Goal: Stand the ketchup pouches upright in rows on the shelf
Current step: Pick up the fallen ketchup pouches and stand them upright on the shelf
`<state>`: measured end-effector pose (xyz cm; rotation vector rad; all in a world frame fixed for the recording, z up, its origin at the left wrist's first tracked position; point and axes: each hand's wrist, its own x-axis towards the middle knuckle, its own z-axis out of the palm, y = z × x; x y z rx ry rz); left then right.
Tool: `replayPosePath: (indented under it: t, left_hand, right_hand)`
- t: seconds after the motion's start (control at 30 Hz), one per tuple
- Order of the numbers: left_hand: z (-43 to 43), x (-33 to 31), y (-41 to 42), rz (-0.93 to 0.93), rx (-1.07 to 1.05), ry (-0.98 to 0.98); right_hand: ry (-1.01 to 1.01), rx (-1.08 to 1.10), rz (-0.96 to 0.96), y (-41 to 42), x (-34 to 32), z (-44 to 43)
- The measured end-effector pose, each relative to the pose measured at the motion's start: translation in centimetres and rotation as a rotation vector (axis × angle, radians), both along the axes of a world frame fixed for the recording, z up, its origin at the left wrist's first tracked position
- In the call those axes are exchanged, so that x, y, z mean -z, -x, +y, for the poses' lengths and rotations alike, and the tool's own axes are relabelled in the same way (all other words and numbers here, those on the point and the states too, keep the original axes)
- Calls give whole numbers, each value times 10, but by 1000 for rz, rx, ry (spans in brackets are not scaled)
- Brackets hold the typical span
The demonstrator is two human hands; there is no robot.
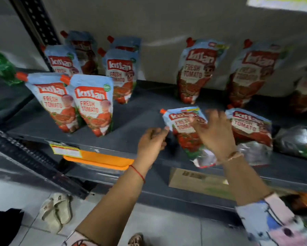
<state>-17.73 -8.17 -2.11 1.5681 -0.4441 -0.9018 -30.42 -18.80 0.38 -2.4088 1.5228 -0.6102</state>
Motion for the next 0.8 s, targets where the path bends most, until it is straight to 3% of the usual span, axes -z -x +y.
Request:
replayPosePath:
  t: [0.07,0.13,0.37,0.47,0.57,0.8]
  left_hand:
    - [-12,-8,27,188,166,-151]
    - [-19,-12,47,274,279,-193]
    - [-27,-10,57,313,308,-159]
    - [-27,-12,55,331,317,-150]
    - [-31,-15,50,261,372,-82]
    - [-43,-11,37,-112,342,120]
  right_hand:
    - [-259,-30,160,21,-3,-20]
    - [-433,-87,170,30,-9,-32]
    - [-707,-321,165,16,-18,-47]
    - [-744,-321,67,14,-12,-50]
    - [-787,-299,-244,20,-6,-49]
    - [-466,-222,-562,31,-4,-35]
